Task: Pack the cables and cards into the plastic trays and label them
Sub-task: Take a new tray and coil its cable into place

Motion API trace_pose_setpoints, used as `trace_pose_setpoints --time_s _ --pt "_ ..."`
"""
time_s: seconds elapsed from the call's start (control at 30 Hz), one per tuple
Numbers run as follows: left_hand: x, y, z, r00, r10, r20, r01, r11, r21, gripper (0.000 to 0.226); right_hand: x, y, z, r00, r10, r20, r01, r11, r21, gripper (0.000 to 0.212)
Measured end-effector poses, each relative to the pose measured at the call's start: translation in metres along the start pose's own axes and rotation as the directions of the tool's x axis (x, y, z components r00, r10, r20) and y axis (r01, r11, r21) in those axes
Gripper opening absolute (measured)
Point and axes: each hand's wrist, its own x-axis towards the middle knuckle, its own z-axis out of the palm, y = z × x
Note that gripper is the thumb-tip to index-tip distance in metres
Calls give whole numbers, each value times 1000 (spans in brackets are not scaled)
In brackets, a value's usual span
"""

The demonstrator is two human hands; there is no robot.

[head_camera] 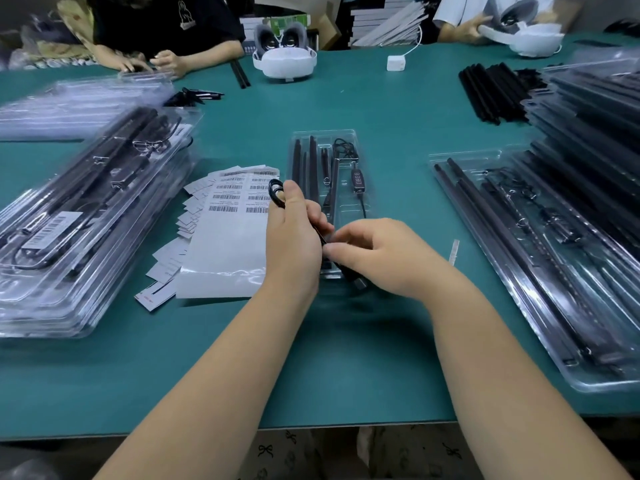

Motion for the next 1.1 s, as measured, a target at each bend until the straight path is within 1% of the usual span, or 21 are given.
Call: trace_pose_setpoints --time_s 0.07,0.1,0.17,0.23,0.27,0.33,0.43,0.53,0.6,0.7,0.77,0.8,0.87,0.93,1.03,1.1 --pt "-1 3 0 999 -35 15 36 997 -62 34 0 -1 6 998 -48 38 51 995 -82 38" --pt "-1 6 -1 997 -72 30 76 988 -132 33 0 -2 6 996 -71 49 74 994 -75 41" --pt "0 13 -7 987 -147 62 158 946 -282 32 -1 -2 4 992 -98 77 100 995 -17 32" --pt "2 18 -12 978 -194 72 206 903 -377 34 -2 -2 1 992 -86 88 79 993 84 16" --pt "3 20 -15 974 -213 72 224 889 -398 35 -1 0 0 994 -83 74 73 989 132 20" --pt "4 21 -18 967 -239 85 254 884 -393 35 -1 1 0 995 -92 49 82 981 177 27" --pt "5 21 -18 953 -263 150 297 906 -300 34 -4 2 -3 995 -97 36 87 972 217 29" --pt "5 20 -17 930 -310 199 350 913 -208 34 -6 5 -10 995 -97 37 81 949 303 29" --pt "5 20 -17 922 -321 216 360 916 -176 35 -7 6 -12 993 -100 64 75 945 318 25" --pt "5 20 -19 912 -315 264 369 910 -188 38 -9 5 -11 979 -112 170 45 933 357 11" --pt "4 20 -21 909 -283 305 353 914 -202 42 -9 3 -11 980 -106 168 32 920 390 8" --pt "3 21 -21 908 -261 329 338 918 -206 43 -9 3 -10 983 -101 156 38 931 364 9" --pt "1 21 -22 905 -212 369 303 930 -207 43 -7 2 -7 984 -85 158 44 968 245 14" --pt "-1 22 -21 908 -173 381 273 934 -228 43 -6 2 -3 982 -78 169 49 985 168 16" --pt "-2 19 -18 933 -165 319 276 898 -342 50 -5 1 1 990 -77 116 59 987 147 18" --pt "-1 16 -16 950 -156 269 249 901 -356 52 -5 0 3 995 -87 55 78 984 158 16"
